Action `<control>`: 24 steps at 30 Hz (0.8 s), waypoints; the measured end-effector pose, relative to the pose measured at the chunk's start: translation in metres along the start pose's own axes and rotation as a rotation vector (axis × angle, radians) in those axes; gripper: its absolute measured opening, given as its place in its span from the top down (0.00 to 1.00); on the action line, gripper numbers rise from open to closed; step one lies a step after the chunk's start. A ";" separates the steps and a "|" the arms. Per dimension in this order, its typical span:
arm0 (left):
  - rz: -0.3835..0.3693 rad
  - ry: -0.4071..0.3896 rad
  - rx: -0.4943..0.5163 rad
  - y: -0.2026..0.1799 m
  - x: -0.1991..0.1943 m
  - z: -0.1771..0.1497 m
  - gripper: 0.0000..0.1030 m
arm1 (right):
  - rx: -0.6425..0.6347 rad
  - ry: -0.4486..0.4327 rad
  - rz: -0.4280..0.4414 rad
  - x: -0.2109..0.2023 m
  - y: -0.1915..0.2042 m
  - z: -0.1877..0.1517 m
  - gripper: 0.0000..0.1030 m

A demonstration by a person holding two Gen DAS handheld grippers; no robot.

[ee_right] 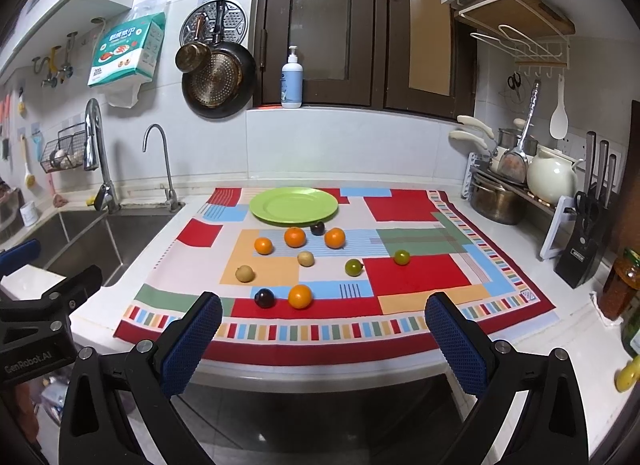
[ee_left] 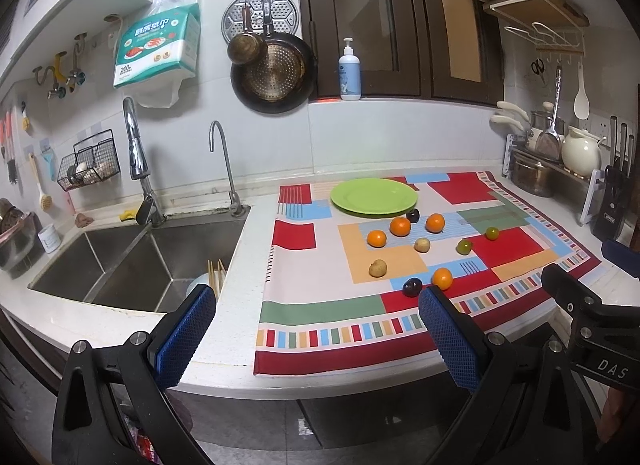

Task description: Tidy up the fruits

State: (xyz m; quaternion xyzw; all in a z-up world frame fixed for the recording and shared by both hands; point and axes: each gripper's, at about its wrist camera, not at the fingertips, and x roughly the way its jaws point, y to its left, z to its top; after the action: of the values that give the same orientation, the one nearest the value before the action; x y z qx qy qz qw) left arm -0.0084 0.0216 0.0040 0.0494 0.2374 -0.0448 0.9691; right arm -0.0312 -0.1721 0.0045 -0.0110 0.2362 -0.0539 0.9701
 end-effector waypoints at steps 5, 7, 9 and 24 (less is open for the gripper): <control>-0.009 0.000 0.001 0.002 -0.001 0.001 0.00 | 0.000 0.000 0.000 0.000 0.000 0.000 0.00; -0.012 -0.001 0.001 0.003 -0.001 0.001 0.00 | 0.000 0.000 0.000 0.000 0.001 0.000 0.00; -0.016 -0.003 0.002 0.004 -0.001 0.001 0.00 | -0.001 0.000 -0.001 0.000 0.001 0.000 0.00; -0.020 -0.010 0.002 0.005 -0.003 0.002 0.00 | -0.004 -0.004 -0.005 -0.007 0.002 0.000 0.00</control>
State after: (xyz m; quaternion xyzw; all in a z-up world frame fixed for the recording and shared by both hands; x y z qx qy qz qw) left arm -0.0095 0.0265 0.0074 0.0477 0.2330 -0.0550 0.9698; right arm -0.0369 -0.1691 0.0080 -0.0136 0.2344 -0.0556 0.9705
